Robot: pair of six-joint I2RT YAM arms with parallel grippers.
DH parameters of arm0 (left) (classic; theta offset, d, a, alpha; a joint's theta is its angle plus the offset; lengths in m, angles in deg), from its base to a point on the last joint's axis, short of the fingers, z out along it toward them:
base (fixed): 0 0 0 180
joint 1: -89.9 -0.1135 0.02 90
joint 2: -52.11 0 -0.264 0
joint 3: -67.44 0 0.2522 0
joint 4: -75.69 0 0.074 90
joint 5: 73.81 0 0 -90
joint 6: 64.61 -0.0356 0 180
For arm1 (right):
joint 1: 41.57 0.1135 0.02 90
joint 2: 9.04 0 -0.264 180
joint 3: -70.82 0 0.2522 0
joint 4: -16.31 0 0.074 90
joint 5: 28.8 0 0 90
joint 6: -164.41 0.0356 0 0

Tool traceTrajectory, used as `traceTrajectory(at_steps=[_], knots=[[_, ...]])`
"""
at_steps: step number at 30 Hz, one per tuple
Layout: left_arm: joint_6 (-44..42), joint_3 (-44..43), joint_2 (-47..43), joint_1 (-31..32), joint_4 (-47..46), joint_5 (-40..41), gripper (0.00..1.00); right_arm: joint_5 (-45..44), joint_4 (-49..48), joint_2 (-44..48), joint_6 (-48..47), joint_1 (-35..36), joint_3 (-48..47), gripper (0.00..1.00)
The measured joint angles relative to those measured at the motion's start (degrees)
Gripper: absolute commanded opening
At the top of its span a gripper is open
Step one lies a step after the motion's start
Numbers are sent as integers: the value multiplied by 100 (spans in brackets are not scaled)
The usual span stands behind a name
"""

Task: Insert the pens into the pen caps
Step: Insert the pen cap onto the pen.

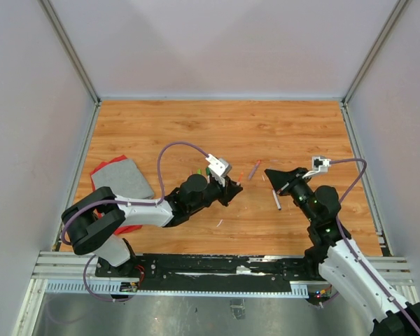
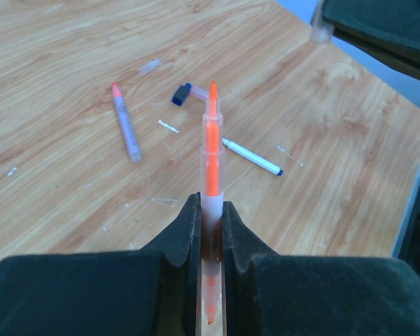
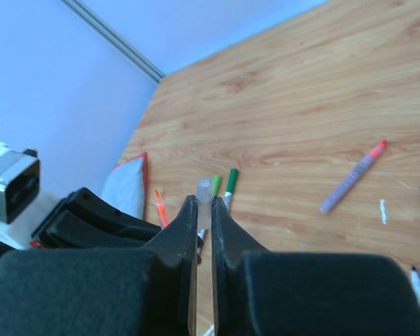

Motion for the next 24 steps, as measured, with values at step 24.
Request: traceTrajectory(at_steps=[24], knots=[[-74, -2, 7, 0, -245, -872, 1, 1097, -2820, -1508, 1058, 0, 258, 1]])
